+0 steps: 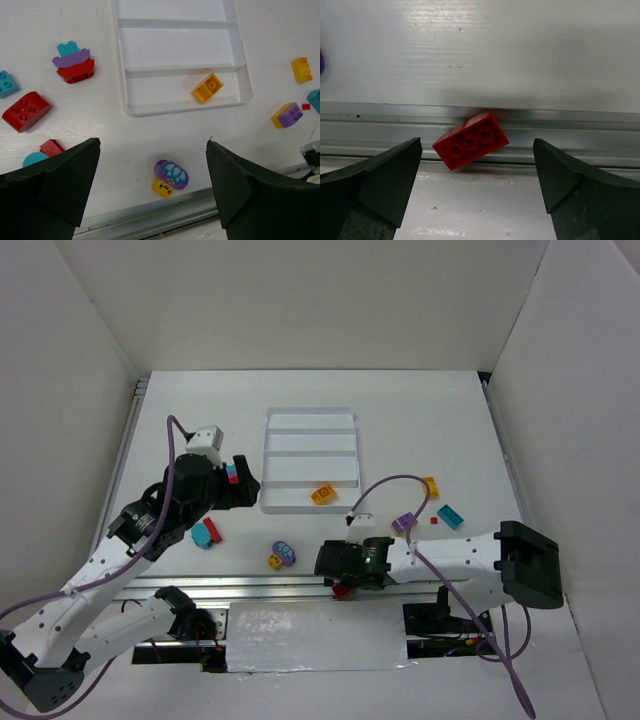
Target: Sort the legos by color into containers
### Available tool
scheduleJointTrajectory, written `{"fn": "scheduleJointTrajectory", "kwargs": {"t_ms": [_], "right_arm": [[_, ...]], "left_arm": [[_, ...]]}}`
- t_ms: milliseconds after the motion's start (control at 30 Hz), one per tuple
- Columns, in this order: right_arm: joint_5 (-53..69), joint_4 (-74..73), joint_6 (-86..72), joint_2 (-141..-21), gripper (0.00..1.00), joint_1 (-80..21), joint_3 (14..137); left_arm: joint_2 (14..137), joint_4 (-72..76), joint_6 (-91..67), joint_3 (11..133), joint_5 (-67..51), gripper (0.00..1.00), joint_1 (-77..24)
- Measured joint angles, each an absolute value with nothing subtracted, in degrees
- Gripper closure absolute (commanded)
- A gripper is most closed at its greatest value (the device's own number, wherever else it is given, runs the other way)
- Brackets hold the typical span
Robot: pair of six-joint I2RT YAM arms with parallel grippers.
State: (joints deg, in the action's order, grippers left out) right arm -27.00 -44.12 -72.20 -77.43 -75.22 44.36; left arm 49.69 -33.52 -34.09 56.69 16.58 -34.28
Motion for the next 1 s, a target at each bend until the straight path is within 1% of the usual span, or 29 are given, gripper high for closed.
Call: {"fn": "scheduleJointTrajectory", "kwargs": {"t_ms": [233, 400, 667, 767, 800, 833, 900, 933, 1000], "right_arm": [[-25.91, -39.38, -72.44, -82.67, 0.00, -76.12, 44.38], [-24.60, -36.64, -72.47, -83.53, 0.00, -76.12, 44.38], [-21.98, -33.28, -71.46, -88.53, 0.01, -76.14, 43.16], [-21.98, -33.28, -71.00, -88.66, 0.05, -76.14, 43.16], [-21.96, -33.26, -70.85, -88.64, 0.10, -76.14, 43.09], [-21.96, -33.23, -70.65, -88.62, 0.13, -76.14, 43.00], [-22.13, -33.26, -70.32, -88.25, 0.25, -76.14, 42.59], [-22.28, -33.30, -70.15, -87.90, 0.28, -76.14, 42.19], [-22.72, -33.34, -70.00, -87.29, 0.29, -76.14, 41.60]], "left_arm": [[42.17, -36.97, -31.20, 51.09, 13.50, 0.01, -34.35], [42.87, -36.86, -29.95, 51.00, 10.70, 0.00, -34.44], [43.33, -36.82, -29.87, 50.85, 8.69, 0.01, -34.46], [43.07, -36.73, -29.78, 50.85, 8.51, 0.01, -34.46], [43.13, -36.67, -29.74, 50.85, 8.47, 0.00, -34.46], [43.22, -36.62, -29.71, 50.85, 8.43, 0.01, -34.46], [43.40, -36.49, -29.71, 50.85, 8.38, 0.01, -34.46], [43.44, -36.45, -29.71, 50.85, 8.36, 0.00, -34.46], [43.46, -36.40, -29.69, 50.85, 8.21, 0.00, -34.46]]}}
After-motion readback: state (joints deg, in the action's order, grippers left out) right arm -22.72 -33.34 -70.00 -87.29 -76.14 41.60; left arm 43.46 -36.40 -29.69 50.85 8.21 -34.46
